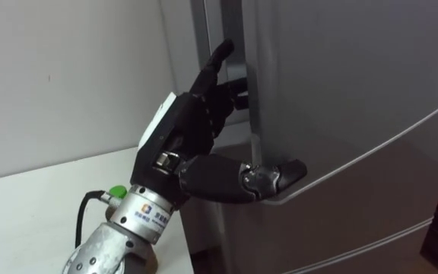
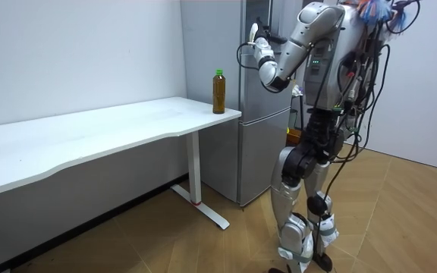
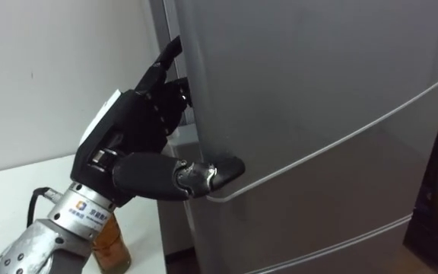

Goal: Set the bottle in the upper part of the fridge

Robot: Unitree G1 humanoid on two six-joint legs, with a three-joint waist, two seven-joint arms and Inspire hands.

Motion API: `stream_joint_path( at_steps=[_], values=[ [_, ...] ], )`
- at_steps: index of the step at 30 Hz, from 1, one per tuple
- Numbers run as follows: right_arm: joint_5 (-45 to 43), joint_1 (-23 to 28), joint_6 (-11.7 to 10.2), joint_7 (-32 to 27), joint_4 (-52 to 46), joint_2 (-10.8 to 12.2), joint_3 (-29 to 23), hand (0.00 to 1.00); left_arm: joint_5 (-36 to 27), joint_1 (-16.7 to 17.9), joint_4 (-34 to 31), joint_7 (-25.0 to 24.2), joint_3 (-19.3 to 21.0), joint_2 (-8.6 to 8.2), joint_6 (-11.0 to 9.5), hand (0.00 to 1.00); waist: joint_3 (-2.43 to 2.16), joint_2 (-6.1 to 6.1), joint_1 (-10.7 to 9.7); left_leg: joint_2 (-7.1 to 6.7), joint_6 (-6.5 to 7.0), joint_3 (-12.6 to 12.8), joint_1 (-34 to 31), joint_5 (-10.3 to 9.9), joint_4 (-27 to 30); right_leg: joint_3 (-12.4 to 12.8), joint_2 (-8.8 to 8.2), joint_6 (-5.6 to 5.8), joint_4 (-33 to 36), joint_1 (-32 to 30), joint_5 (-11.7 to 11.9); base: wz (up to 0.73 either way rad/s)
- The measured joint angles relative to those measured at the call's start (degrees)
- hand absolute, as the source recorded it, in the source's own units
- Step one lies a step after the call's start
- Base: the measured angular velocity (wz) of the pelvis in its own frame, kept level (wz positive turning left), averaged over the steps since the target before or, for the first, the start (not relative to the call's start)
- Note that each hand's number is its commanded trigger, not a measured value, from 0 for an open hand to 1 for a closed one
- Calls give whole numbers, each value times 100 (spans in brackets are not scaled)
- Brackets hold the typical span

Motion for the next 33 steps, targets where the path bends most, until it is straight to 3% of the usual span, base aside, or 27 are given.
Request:
stream_joint_path(
  at_steps=[11, 29, 33],
  values=[
    [-54, -4, -1, 4, -5, -26, 2, 0, 12, 0, -21, 0, -130, -47, -77, 0, -3, 5, -6, -3, 34, 13, -81, -1, 17, 144, 0, 27, 8, -78, 81, 0],
    [-49, -3, -3, 5, -13, -55, 3, 0, 4, 0, -21, 0, -217, -53, -78, 0, 3, 14, -9, 1, 83, 88, -87, -2, 47, 176, -18, 52, 3, -98, 138, 0],
    [-52, 2, -2, 42, -13, -106, 2, 0, 3, 0, -20, 0, -238, -64, -78, 0, -1, 20, -12, 0, 102, 142, -76, -14, 51, 294, -18, 70, 2, -110, 163, -5]
  ],
)
